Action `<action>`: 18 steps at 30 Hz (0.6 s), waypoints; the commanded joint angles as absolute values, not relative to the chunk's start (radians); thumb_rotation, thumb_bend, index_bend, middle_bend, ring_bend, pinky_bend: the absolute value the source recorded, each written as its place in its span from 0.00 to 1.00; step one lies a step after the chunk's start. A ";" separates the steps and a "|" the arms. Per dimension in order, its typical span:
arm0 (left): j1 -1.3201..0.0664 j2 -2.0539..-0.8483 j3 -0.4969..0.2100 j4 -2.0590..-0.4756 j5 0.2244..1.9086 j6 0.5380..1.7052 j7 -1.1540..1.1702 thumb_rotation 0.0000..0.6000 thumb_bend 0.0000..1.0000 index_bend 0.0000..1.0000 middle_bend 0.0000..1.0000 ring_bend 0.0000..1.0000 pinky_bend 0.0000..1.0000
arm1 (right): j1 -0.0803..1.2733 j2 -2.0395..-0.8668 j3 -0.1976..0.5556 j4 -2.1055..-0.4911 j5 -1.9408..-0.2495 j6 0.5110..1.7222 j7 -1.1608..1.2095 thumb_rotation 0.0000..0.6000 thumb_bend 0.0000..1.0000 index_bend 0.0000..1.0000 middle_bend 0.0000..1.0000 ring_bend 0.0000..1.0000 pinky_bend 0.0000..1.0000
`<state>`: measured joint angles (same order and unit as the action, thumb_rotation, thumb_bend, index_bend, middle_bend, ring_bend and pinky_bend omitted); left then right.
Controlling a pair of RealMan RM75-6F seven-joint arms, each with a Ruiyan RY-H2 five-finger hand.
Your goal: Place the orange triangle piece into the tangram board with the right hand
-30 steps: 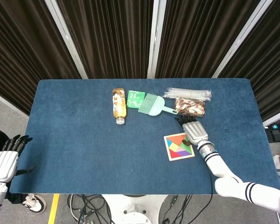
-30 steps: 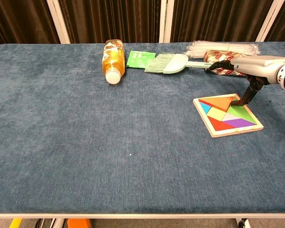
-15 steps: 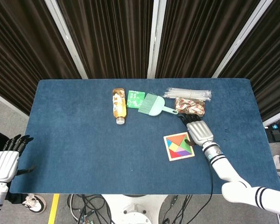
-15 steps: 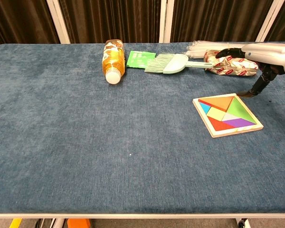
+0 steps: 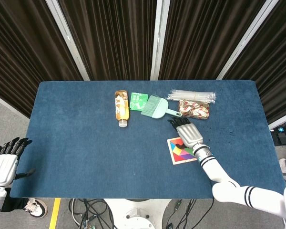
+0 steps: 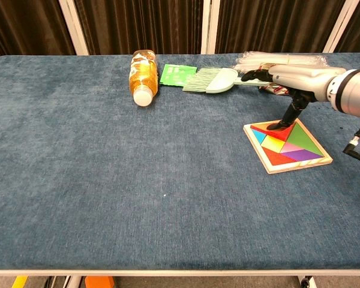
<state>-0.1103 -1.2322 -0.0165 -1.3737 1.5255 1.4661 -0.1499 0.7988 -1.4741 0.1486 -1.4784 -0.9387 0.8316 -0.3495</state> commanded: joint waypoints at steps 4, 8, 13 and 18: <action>-0.110 -1.233 -0.016 -1.371 1.526 1.466 -0.154 1.00 0.00 0.17 0.13 0.05 0.14 | 0.809 -1.482 0.151 -1.476 -0.935 0.826 -0.354 1.00 0.11 0.00 0.00 0.00 0.00; -0.109 -1.234 -0.016 -1.367 1.524 1.465 -0.157 1.00 0.00 0.17 0.13 0.05 0.14 | 0.814 -1.487 0.145 -1.468 -0.924 0.822 -0.364 1.00 0.11 0.00 0.00 0.00 0.00; -0.108 -1.235 -0.016 -1.362 1.523 1.463 -0.162 1.00 0.00 0.17 0.13 0.05 0.14 | 0.820 -1.493 0.139 -1.454 -0.901 0.818 -0.381 1.00 0.11 0.00 0.00 0.00 0.00; -0.107 -1.236 -0.016 -1.359 1.523 1.465 -0.164 1.00 0.00 0.17 0.13 0.05 0.14 | 0.818 -1.487 0.137 -1.457 -0.893 0.829 -0.387 1.00 0.11 0.00 0.00 0.00 0.00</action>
